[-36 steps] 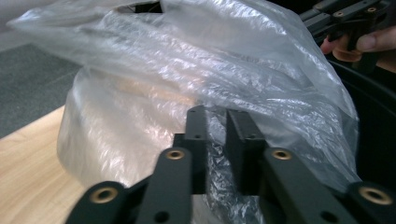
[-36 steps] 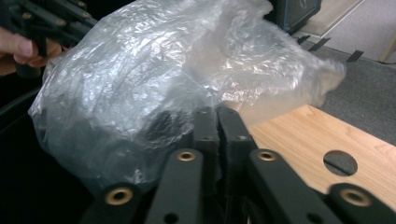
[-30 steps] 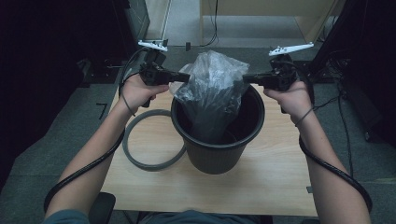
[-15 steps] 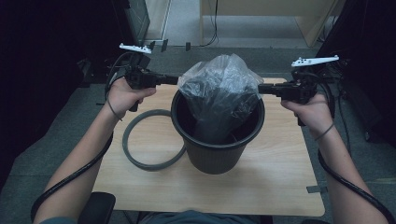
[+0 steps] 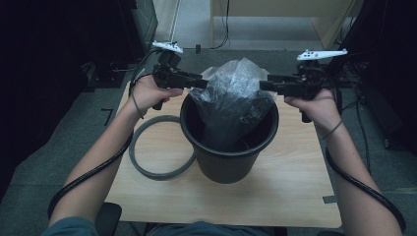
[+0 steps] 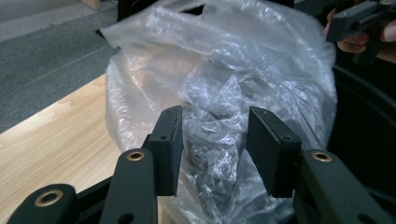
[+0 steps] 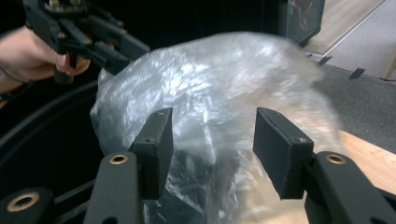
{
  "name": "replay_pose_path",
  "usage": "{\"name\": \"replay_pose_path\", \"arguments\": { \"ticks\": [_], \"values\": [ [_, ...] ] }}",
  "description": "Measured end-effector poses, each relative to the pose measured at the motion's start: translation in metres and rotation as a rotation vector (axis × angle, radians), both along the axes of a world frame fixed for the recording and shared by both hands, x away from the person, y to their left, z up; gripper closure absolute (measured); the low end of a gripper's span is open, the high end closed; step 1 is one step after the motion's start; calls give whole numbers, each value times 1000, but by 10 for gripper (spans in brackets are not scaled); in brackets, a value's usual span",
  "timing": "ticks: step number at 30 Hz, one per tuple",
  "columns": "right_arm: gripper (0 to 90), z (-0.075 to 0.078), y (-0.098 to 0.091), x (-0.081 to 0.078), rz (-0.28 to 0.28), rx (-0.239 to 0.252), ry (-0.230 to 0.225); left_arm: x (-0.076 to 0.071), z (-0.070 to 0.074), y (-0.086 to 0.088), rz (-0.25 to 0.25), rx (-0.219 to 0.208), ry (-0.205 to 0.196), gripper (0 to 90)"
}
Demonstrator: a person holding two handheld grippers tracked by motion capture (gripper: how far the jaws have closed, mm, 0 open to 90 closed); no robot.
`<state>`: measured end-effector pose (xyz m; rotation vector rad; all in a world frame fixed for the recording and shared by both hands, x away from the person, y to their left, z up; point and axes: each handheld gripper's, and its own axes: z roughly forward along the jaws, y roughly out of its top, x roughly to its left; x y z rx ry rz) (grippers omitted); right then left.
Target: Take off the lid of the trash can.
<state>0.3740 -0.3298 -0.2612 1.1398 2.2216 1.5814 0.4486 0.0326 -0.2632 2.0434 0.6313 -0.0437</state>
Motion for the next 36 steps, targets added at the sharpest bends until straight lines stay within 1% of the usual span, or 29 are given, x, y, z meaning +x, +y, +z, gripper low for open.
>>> {"name": "replay_pose_path", "arguments": {
  "ticks": [1, 2, 3, 5, 6, 8, 9, 10, 11, 12, 15, 16, 17, 19, 21, 22, 23, 27, 28, 29, 30, 31, 32, 33, 34, 36],
  "values": [
    [488, -2, 4, 2, 8, -15, 1, 1, -2, -2, -1, 10, -3, 561],
    [509, -5, 7, 3, 11, -28, 2, 1, -3, -4, 5, 19, -10, 570],
    [562, -6, 10, 4, 12, -44, 5, 1, -4, -4, 10, 32, -13, 605],
    [665, -8, 12, 5, 4, -61, 8, 2, -4, -3, 31, 37, -22, 689],
    [717, -8, 12, 4, 0, -62, 11, 2, -3, 0, 35, 29, -20, 730],
    [791, -7, 11, 3, -3, -62, 9, 2, -1, 5, 45, 9, -19, 787],
    [817, -6, 10, 2, 0, -68, 7, 2, -1, 5, 45, 9, -19, 808],
    [817, -6, 10, 2, 0, -68, 7, 1, 0, 8, 46, -3, -18, 808],
    [863, -5, 7, 0, 2, -73, 9, 0, 2, 13, 46, -14, 0, 894],
    [865, -5, 6, 0, 5, -75, 11, -1, 2, 15, 45, -20, 8, 895],
    [895, -4, 0, -4, 2, -73, 23, -7, 4, 23, 38, -34, -1, 898],
    [900, -4, -2, -6, 3, -74, 28, -7, 4, 23, 38, -34, -1, 898],
    [900, -5, -4, -7, 5, -78, 28, -11, 4, 31, 37, -37, -8, 899],
    [900, -6, -11, -12, 1, -87, 35, -15, 2, 39, 41, -47, -4, 899],
    [900, -8, -18, -16, -7, -89, 45, -17, 0, 49, 49, -52, 9, 899],
    [900, -8, -22, -18, -10, -88, 48, -17, 0, 49, 49, -52, 9, 900],
    [900, -9, -26, -20, -15, -89, 53, -19, -3, 59, 57, -63, 22, 900],
    [900, -12, -41, -26, -35, -104, 70, -21, -9, 75, 78, -65, 42, 900],
    [900, -12, -41, -26, -35, -104, 70, -21, -9, 75, 78, -65, 42, 900],
    [887, -14, -47, -28, -41, -98, 76, -22, -10, 79, 73, -74, 49, 899],
    [817, -14, -48, -28, -43, -93, 73, -23, -9, 79, 68, -80, 50, 897],
    [751, -14, -49, -29, -52, -83, 62, -24, -8, 80, 62, -84, 38, 871],
    [700, -14, -49, -29, -48, -66, 57, -24, -6, 79, 60, -90, 20, 834],
    [652, -13, -50, -29, -46, -55, 47, -24, -3, 79, 54, -96, 13, 804],
    [627, -12, -50, -28, -48, -49, 28, -24, -1, 78, 48, -101, 8, 762],
    [588, -8, -49, -28, -42, -38, 15, -23, 4, 75, 28, -102, 17, 690]
  ]
}}
